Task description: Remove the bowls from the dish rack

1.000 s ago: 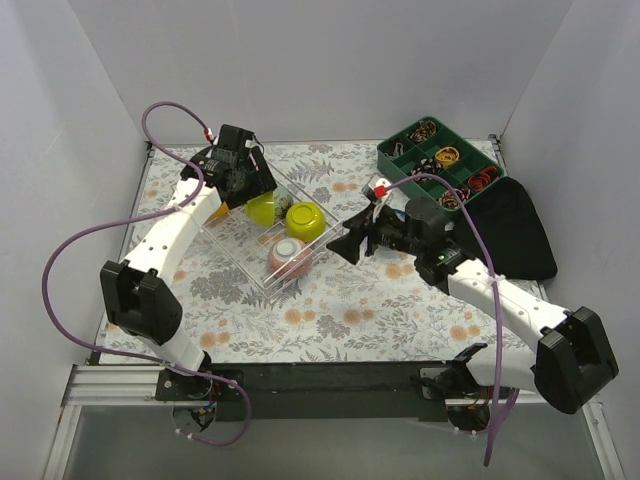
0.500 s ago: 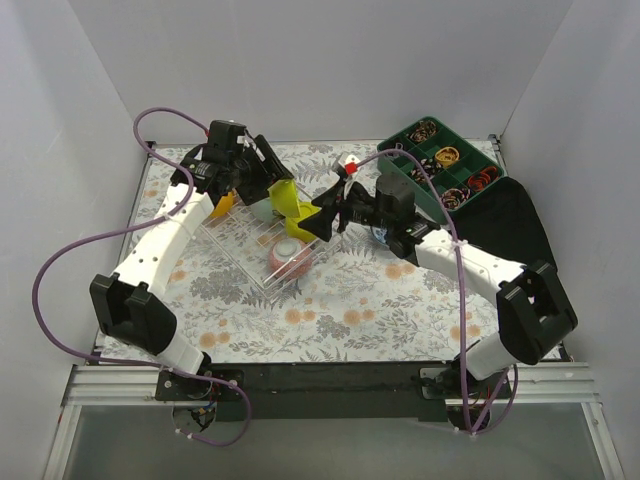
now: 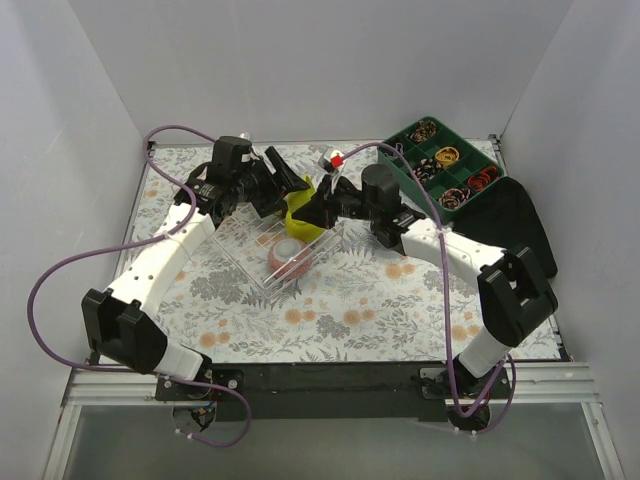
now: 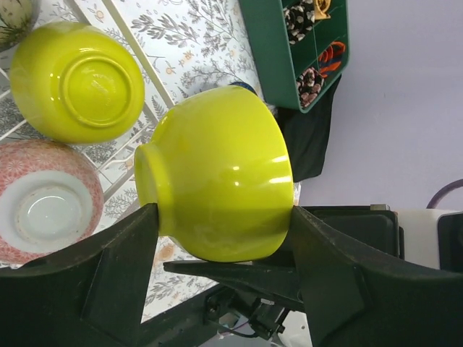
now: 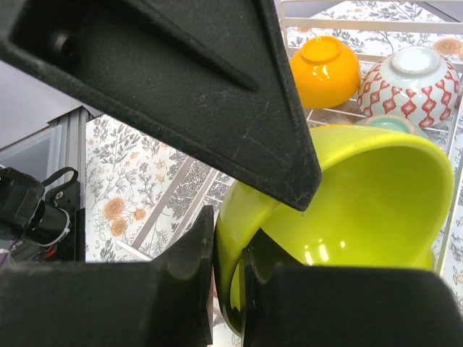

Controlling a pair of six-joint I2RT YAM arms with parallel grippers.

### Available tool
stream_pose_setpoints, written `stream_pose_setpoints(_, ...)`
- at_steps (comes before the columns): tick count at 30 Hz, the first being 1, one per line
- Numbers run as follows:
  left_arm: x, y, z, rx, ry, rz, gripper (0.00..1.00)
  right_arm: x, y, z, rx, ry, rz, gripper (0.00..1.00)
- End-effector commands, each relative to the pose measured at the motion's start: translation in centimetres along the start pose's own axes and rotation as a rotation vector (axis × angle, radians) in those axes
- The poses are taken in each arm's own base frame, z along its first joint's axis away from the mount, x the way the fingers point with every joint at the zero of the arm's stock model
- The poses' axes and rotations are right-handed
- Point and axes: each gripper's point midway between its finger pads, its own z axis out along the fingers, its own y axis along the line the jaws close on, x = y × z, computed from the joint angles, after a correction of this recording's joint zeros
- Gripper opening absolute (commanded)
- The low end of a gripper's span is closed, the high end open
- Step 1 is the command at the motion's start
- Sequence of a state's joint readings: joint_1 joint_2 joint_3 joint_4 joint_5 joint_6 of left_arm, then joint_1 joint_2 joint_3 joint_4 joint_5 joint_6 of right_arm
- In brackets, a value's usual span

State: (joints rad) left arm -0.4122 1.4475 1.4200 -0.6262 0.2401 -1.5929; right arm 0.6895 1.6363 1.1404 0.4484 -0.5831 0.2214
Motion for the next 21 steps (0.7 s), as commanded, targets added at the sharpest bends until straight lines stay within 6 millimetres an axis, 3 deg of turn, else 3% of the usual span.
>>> stream_pose_setpoints(1,-0.3,-2.0,-2.0,0.092,-0.044,0.029,0.27,-3.8,2.4,-1.8,-0.012,-0.076,-0.122,0.01)
stream_pose_setpoints(2,-0.3,-2.1,-2.3,0.098,-0.053,0.042,0.41,-3.5,2.2,-2.0,0.006,-0.062,-0.119,0.01)
stream_pose_setpoints(5,-1.0,-2.2,-2.9,0.098,-0.100,0.099,0.65,-2.8,1.8,-3.5,0.075,-0.012,-0.142,0.01)
stream_pose_setpoints(6,-1.5,-2.1,-3.1,0.090,-0.130,0.117,0.78,-1.7,1.6,-4.1,0.102,0.033,-0.126,0.01)
stream_pose_setpoints(9,-2.8,-1.7,-4.0,0.063,-0.205,0.195,0.95,-1.2,1.0,-6.1,0.194,0.082,-0.157,0.01)
stream_pose_setpoints(13,-4.2,-0.5,-4.9,-0.002,-0.292,0.293,0.98,1.6,0.1,-10.1,0.337,0.238,-0.167,0.01)
stream_pose_setpoints(15,-4.7,0.9,-4.9,-0.062,-0.321,0.341,0.98,2.3,-0.4,-12.1,0.422,0.280,-0.163,0.01)
stream_pose_setpoints(21,-5.4,5.4,-4.2,-0.246,-0.351,0.413,0.98,7.8,-1.2,-18.8,0.666,0.501,-0.032,0.01)
